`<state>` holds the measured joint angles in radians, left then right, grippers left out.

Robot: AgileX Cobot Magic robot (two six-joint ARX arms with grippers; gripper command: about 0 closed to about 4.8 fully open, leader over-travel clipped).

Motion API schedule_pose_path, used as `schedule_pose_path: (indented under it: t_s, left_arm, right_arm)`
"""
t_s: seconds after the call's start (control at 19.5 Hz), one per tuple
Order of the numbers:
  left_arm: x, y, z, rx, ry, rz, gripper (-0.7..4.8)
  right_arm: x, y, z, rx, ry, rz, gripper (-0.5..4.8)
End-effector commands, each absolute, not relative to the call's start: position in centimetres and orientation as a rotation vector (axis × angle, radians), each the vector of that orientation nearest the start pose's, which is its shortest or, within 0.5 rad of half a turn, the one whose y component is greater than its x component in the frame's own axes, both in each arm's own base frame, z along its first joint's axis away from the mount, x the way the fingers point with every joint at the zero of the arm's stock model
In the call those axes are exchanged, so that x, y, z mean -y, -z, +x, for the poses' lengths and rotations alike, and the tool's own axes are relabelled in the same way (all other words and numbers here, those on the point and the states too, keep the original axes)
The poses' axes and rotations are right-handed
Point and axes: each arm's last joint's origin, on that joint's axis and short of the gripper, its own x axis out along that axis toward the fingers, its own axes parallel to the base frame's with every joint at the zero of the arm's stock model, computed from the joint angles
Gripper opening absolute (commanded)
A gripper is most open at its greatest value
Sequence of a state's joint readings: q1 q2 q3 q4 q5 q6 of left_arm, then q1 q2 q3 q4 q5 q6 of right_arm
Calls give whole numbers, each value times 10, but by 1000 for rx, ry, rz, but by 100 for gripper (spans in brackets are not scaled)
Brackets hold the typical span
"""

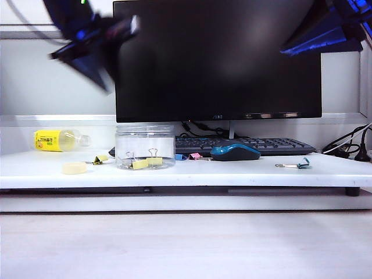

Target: Take the clips out of the round transparent plastic box and place them on the table.

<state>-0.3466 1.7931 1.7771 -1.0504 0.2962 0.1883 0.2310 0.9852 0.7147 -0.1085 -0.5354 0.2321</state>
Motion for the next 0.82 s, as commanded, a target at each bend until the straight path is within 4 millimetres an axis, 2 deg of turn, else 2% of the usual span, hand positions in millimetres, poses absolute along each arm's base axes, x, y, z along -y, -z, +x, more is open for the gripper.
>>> schedule_pose_path:
  t_s: [0.05, 0.41, 0.61, 0.82]
  left_arm:
    - [138, -332, 345, -968, 870, 226, 152]
    - [157, -313, 346, -907, 1055, 503, 152]
    - [171, -293, 351, -935, 1093, 596, 152]
    - [176, -280, 356, -954, 1106, 659, 152]
  right_arm:
    - [-63, -286, 204, -433, -723, 267, 53]
    - [-63, -286, 204, -434, -723, 268, 53]
    - [-63, -286, 204, -437, -723, 268, 53]
    - [-63, -285, 204, -438, -723, 268, 53]
